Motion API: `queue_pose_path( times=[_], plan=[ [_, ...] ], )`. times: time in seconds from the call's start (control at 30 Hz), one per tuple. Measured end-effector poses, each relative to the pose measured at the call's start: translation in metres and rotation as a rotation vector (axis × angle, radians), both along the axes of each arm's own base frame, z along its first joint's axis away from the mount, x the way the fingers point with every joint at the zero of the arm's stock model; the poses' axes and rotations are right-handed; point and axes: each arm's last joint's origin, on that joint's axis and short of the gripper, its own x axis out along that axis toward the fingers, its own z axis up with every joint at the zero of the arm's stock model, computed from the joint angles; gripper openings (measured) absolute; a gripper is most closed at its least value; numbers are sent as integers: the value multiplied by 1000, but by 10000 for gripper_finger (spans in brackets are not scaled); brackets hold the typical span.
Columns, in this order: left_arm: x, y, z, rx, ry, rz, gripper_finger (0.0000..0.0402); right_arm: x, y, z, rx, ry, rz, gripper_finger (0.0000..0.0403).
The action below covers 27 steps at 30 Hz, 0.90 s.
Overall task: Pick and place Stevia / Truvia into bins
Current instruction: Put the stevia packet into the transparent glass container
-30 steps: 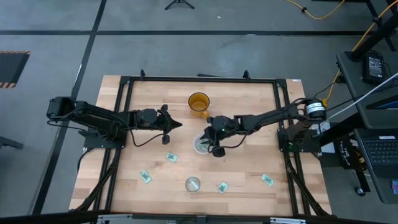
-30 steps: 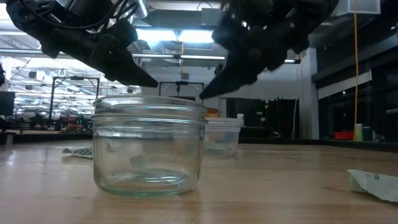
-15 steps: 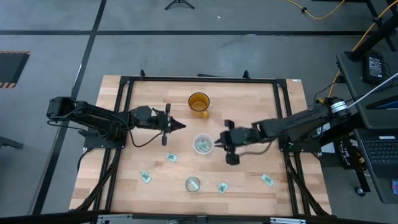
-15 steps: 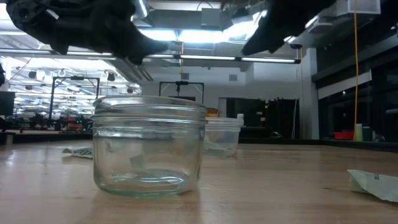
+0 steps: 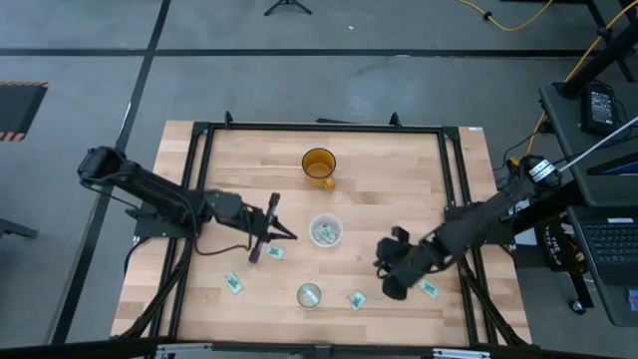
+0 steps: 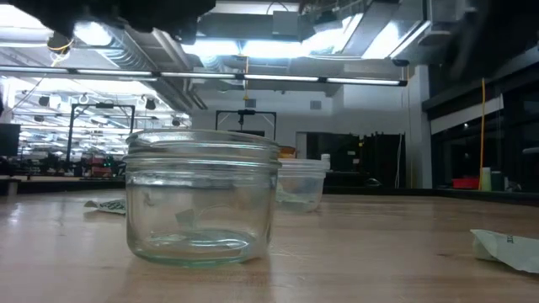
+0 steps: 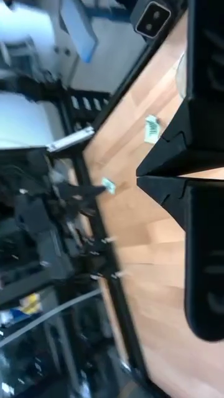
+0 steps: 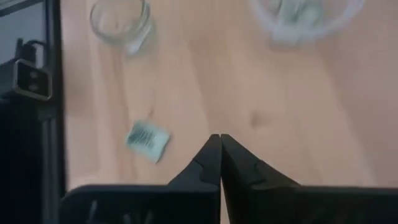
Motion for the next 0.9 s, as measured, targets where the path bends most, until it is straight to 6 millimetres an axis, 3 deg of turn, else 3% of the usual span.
queue_pose_path(
  times=[0.27, 0.47, 0.67, 0.9],
  plan=[
    [-9, -39, 7, -33, 94, 96, 1, -32, 10, -1, 40, 208, -238, 2],
    [-17, -52, 8, 48, 60, 204, 2, -50, 20, -12, 24, 435, -383, 1],
    [-16, -53, 8, -18, 56, 248, 2, -49, 35, -27, 33, 684, -421, 1],
    [-7, -59, 7, -30, 71, 246, 2, -48, 44, -33, 15, 714, -404, 5]
  ],
)
